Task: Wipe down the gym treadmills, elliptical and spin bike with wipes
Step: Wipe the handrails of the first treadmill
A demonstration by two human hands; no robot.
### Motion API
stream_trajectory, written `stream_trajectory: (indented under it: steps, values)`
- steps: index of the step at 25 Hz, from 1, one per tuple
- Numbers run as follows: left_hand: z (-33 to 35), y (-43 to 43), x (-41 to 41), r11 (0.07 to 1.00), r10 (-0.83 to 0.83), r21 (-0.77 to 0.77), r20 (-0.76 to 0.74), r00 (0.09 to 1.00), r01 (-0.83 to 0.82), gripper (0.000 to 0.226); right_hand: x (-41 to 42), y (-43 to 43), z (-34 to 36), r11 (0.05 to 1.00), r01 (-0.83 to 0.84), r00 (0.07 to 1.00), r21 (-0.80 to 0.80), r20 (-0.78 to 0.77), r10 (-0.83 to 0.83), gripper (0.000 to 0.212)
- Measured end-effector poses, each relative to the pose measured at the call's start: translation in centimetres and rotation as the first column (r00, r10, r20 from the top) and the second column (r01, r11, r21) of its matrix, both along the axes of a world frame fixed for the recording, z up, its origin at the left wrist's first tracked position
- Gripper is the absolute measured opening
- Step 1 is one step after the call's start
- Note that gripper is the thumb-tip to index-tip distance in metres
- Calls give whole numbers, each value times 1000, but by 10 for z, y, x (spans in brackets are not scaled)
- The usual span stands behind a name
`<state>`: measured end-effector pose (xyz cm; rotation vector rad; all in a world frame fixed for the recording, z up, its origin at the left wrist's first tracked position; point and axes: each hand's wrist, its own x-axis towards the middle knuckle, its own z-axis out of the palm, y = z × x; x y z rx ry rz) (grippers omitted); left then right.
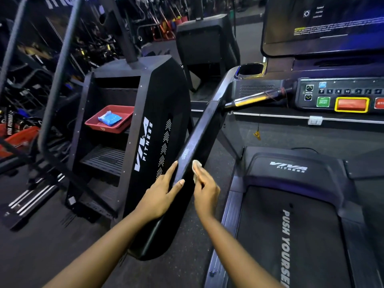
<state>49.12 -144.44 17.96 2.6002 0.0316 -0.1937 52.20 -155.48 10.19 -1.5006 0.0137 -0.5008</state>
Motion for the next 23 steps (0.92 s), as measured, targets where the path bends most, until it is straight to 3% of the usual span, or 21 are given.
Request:
stream_trajectory:
  steps: [3, 6, 10, 16, 19, 21, 23]
  values:
    - [4, -6, -4, 1000, 1, 24, 8, 1000, -1, 60, -14, -10, 0, 994, -29, 995, -107, 89, 38, 32]
    - [6, -5, -5, 999, 10, 39, 3, 1000, -10, 60, 45, -29, 23, 998, 13, 1000, -67, 20, -12, 32]
    - [7, -7, -6, 999, 6, 45, 2, 1000, -6, 59, 83, -32, 35, 972, -28, 1000, -233, -20, 24, 37]
    - [6, -7, -4, 999, 2, 34, 9, 1000, -2, 59, 13, -5, 12, 926, 122, 968, -357, 248, -32, 30]
    - [5, -4, -2, 999, 2, -50, 5, 1000, -2, 57, -24, 1, 9, 953, 54, 967, -297, 254, 25, 27]
    - [5, 2, -8, 992, -17, -124, -3, 1000, 17, 58, -35, -4, 6, 988, -36, 986, -150, 156, 60, 32]
    - [2, 11, -19, 990, -46, -131, -20, 999, 43, 70, -19, -11, 8, 999, 0, 1000, 37, 10, 0, 34]
